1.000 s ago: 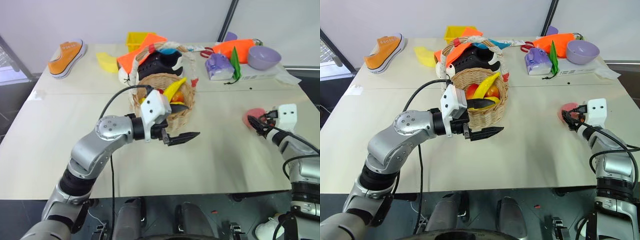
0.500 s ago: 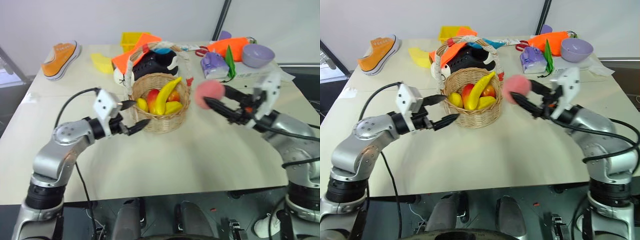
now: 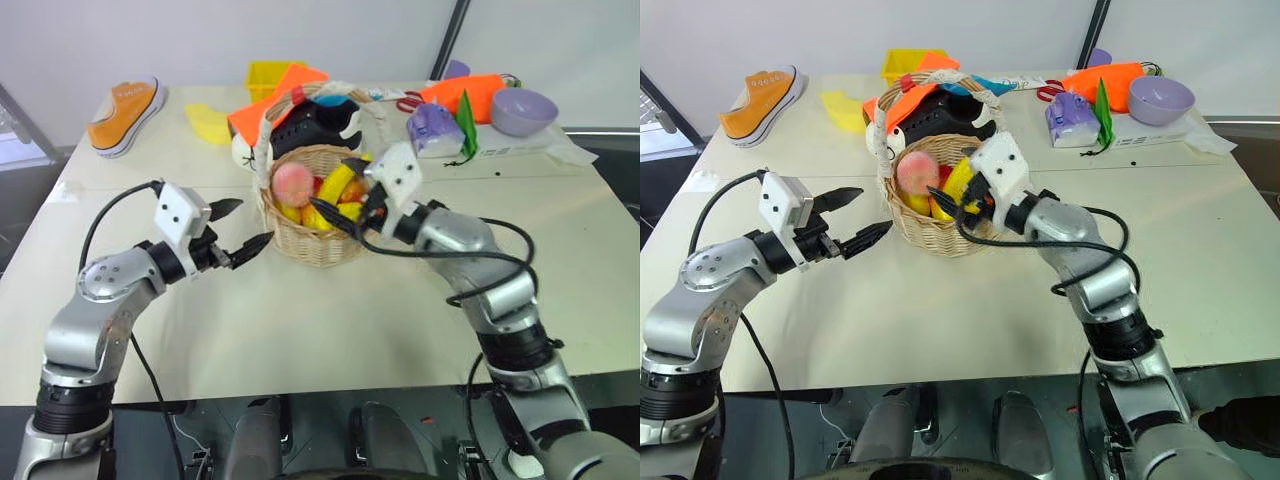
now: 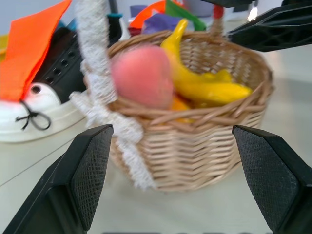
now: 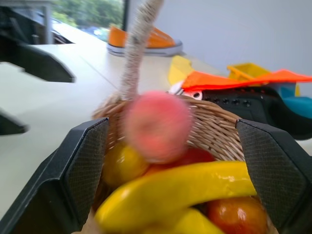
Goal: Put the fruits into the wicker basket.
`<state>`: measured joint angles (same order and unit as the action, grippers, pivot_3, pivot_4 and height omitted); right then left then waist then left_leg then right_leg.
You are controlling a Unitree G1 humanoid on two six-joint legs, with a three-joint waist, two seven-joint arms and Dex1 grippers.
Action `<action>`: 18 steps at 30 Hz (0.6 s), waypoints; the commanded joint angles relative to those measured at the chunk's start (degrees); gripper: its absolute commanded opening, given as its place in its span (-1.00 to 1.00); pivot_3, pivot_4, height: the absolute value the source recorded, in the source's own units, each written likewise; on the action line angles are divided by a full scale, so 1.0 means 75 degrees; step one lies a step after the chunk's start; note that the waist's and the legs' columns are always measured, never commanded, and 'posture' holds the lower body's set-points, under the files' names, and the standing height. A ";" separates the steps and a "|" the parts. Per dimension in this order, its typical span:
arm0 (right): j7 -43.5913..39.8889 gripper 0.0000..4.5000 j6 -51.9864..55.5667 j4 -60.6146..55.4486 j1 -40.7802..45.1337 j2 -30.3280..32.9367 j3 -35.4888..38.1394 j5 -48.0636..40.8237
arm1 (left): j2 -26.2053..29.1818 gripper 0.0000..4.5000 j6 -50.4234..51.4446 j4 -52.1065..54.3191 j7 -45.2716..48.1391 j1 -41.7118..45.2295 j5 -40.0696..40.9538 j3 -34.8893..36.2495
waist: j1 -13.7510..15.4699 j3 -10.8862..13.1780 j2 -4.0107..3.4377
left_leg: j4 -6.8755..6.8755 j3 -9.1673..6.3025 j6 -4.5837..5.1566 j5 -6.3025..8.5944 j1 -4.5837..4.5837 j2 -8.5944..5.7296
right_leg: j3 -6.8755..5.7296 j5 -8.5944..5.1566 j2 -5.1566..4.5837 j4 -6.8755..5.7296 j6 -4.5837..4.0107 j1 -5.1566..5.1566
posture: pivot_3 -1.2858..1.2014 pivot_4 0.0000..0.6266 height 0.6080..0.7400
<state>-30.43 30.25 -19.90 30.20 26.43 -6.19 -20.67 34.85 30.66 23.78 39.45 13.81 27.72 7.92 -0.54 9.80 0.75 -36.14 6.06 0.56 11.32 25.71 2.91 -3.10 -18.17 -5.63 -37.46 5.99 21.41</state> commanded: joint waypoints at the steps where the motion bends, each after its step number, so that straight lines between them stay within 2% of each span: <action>1: -0.0250 0.98 0.0167 -0.0743 -0.0190 0.0368 0.0975 -0.0583 | 0.0011 0.87 -0.0104 0.0409 0.0047 0.0027 0.0192 0.0089 | -0.0018 0.0000 0.0000 | 0.0000 0.0000 0.0000 0.0000 -0.0001 0.0002 | 0.0000 0.0000 0.0002 0.0000 0.0000 0.0000 | 0.03 -0.52 0.90; 6: 0.0392 0.98 0.0097 -0.0245 -0.0032 0.0226 0.1087 -0.0066 | -0.0179 0.87 -0.0123 0.0523 0.0120 0.0192 0.0438 -0.0080 | -0.0063 0.0000 -0.0001 | 0.0009 0.0003 -0.0002 0.0000 -0.0034 0.0010 | 0.0004 0.0000 0.0007 -0.0003 -0.0001 -0.0016 | 0.03 -0.52 0.90; 11: 0.0821 0.98 -0.0447 0.1330 0.0713 -0.0563 0.0640 0.0589 | -0.0290 0.87 -0.0184 0.0379 0.0126 0.0368 0.0326 -0.0344 | -0.0057 0.0000 -0.0001 | 0.0007 0.0008 -0.0006 -0.0004 -0.0030 0.0009 | 0.0006 -0.0001 0.0010 -0.0009 -0.0001 -0.0007 | 0.03 -0.52 0.90; 12: 0.0878 0.74 -0.0623 0.1674 0.0846 -0.0692 0.0582 0.0731 | -0.0293 0.87 -0.0184 0.0377 0.0125 0.0380 0.0320 -0.0372 | -0.0058 0.0000 -0.0001 | 0.0007 0.0009 -0.0006 -0.0004 -0.0030 0.0009 | 0.0006 0.0000 0.0011 -0.0010 -0.0001 -0.0007 | 0.03 -0.52 0.90; 14: 0.1100 0.43 -0.0710 0.2048 0.1016 -0.0932 0.0777 0.0748 | -0.0273 0.87 -0.0164 0.0414 0.0107 0.0357 0.0314 -0.0352 | -0.0039 0.0000 -0.0002 | 0.0008 0.0011 -0.0006 -0.0004 -0.0030 0.0009 | 0.0005 0.0000 0.0011 -0.0010 -0.0001 -0.0006 | 0.03 -0.52 0.90; 18: 0.1257 -0.51 -0.0626 0.1988 0.1088 -0.0947 0.0980 0.0771 | -0.0267 0.87 -0.0118 0.0538 0.0047 0.0241 0.0369 -0.0270 | -0.0020 0.0001 -0.0002 | 0.0007 0.0011 -0.0007 -0.0005 -0.0021 0.0007 | 0.0004 0.0000 0.0008 -0.0010 -0.0001 -0.0004 | 0.03 -0.52 0.90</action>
<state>-21.32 26.52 -2.91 36.98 19.05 -0.54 -14.79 32.57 30.44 25.66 39.96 15.81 30.01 5.00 -0.69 9.80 0.73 -36.10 6.15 0.51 11.29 25.55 2.96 -3.06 -18.17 -5.57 -37.54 5.99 21.37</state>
